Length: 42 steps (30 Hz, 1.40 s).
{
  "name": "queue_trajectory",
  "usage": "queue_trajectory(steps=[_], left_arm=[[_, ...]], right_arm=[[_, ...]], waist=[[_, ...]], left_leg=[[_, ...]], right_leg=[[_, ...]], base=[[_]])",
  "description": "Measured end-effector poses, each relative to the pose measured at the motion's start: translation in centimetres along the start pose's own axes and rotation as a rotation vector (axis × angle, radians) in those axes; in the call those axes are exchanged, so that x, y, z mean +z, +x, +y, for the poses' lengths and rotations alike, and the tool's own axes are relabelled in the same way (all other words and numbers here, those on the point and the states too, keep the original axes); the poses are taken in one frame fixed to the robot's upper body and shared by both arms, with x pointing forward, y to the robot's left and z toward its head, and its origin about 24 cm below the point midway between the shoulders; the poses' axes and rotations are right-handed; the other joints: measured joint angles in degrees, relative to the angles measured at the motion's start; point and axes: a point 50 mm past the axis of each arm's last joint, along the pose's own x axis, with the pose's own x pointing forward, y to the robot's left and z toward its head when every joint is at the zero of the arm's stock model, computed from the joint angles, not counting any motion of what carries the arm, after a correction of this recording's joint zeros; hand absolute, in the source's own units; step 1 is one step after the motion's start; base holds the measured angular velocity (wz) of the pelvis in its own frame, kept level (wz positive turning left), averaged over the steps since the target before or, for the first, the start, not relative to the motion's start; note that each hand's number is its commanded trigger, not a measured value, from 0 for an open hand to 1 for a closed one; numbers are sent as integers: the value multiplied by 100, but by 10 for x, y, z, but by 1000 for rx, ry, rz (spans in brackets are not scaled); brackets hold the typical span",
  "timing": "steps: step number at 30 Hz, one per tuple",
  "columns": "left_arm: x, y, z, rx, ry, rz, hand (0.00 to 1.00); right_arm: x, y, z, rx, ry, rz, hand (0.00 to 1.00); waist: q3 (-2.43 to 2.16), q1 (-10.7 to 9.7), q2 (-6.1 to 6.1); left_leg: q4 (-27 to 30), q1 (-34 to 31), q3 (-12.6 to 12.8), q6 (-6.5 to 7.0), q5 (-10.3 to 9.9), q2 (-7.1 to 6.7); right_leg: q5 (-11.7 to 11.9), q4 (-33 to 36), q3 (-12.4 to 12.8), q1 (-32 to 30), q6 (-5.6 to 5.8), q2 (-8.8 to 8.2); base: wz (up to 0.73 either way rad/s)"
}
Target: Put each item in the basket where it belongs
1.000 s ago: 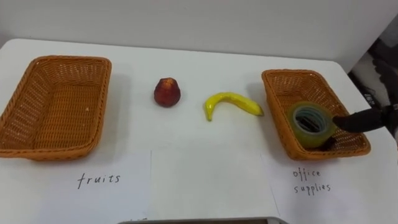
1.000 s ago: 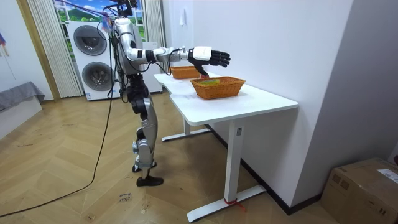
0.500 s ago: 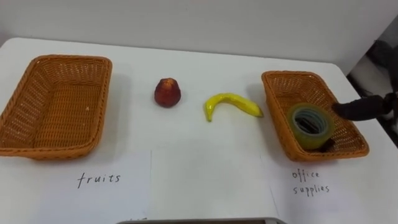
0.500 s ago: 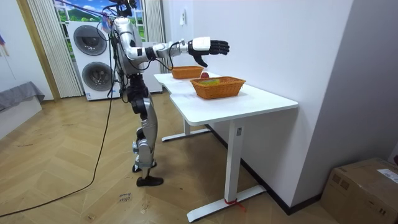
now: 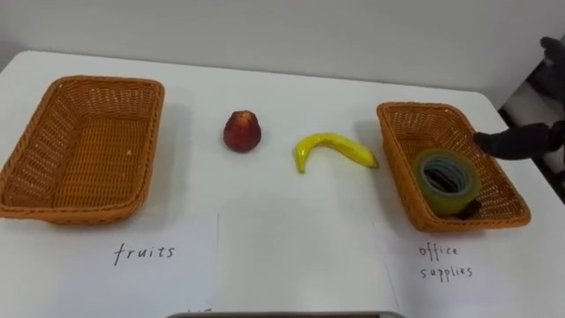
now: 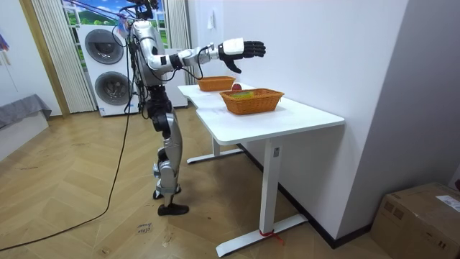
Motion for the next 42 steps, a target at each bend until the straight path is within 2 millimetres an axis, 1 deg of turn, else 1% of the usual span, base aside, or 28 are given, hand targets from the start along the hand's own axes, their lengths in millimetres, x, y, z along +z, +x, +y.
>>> queue_trajectory(steps=[2,4,6,8,9,11,12,13,14,16,20,23,28,30,33,34,35,37,38,41,42], left_arm=[[0,-1,-1,4,2,-4,0],[-1,-1,-2,16,1,-2,0],[-1,-1,-1,28,2,0,0],[-1,-1,0,42,3,-1,0],[-3,-2,0,44,5,3,0],[-4,-2,1,53,13,1,0],[-4,-2,1,56,14,1,0],[-4,-2,2,59,20,2,0],[-4,-2,2,57,23,2,0],[-6,-2,1,55,26,10,0],[-16,-2,3,55,38,39,0],[-19,-2,5,52,42,47,0],[-19,-2,5,45,42,47,0],[-17,-1,7,51,42,42,0],[-10,1,10,64,36,28,0],[-6,2,11,68,33,20,0],[-5,2,12,69,33,17,0],[4,3,11,69,48,-2,0],[9,3,9,68,57,-19,0],[24,4,5,63,70,-61,0],[25,4,5,64,72,-65,0]], right_arm=[[4,0,-1,-5,1,-17,0],[15,-1,-4,-21,7,-62,0],[22,0,-6,-38,16,-90,0],[33,5,-7,-51,41,-129,0],[36,6,-8,-53,50,-136,0],[41,8,-6,-51,83,-155,0],[42,8,-5,-46,86,-156,0],[43,8,-2,-31,93,-159,0],[44,8,-1,-25,95,-163,0],[45,8,3,-4,87,-170,0],[49,6,16,81,70,-187,0],[50,6,18,103,53,-190,0],[50,6,21,116,50,-192,0],[50,5,27,130,44,-191,0],[52,4,35,152,40,-196,0],[52,4,39,165,43,-197,0],[53,5,42,175,42,-195,0],[50,8,52,213,31,-179,0],[53,10,56,226,28,-183,0],[59,16,59,233,25,-196,0],[59,16,59,235,24,-196,0]], waist=[[-6,-3,15],[-5,6,35],[-4,23,14],[-1,23,-42],[-6,25,-65],[10,53,-153],[8,72,-190],[-15,151,-255],[-29,197,-304],[-26,285,-336],[-19,316,-328],[-16,328,-323],[-1,455,-303],[-1,465,-306],[1,552,-318],[26,565,-327],[34,580,-329],[36,622,-325],[35,622,-326],[35,635,-328],[37,635,-325]], left_leg=[[6,-1,1,0,0,-4],[5,-3,1,1,0,-5],[8,-6,1,-1,1,-6],[35,-37,0,-5,4,-7],[38,-41,-4,-5,4,-6],[39,-49,-5,-8,5,-2],[39,-54,-5,-9,6,0],[42,-88,-9,-11,6,5],[63,-111,-2,-12,7,6],[61,-117,1,-7,3,7],[39,-143,-26,2,-3,2],[37,-199,-44,4,-5,1],[44,-252,-28,1,-5,6],[58,-277,-24,0,-6,9],[114,-379,-23,-2,-7,14],[131,-404,-23,-2,-7,20],[134,-406,-24,-3,-7,21],[151,-443,-27,-3,-6,22],[186,-540,-28,-2,-6,24],[311,-810,-28,2,-4,34],[316,-834,-27,2,-4,35]], right_leg=[[0,6,-10,2,0,-6],[-4,17,-12,2,-3,-11],[-15,23,9,-3,-13,-8],[-21,18,8,-19,-18,-8],[-22,18,3,-18,-19,-8],[-22,8,-4,-16,-21,-2],[-22,4,-6,-18,-22,0],[-19,4,-3,-53,-26,8],[-8,8,0,-91,-33,10],[2,8,-6,-99,-30,11],[9,8,-32,-106,-20,17],[9,9,-56,-142,-20,15],[11,13,-50,-199,-22,13],[14,12,-54,-213,-27,12],[25,18,-55,-286,-38,9],[44,9,-55,-296,-42,10],[48,8,-55,-297,-44,8],[57,12,-49,-332,-47,3],[78,21,-55,-415,-51,-2],[150,18,-59,-629,-65,0],[159,15,-58,-650,-65,1]], base=[[0],[0],[0],[0],[5],[4],[0],[0],[-4],[-2],[5],[3],[0],[0],[0],[0],[0],[0],[0],[0],[0]])
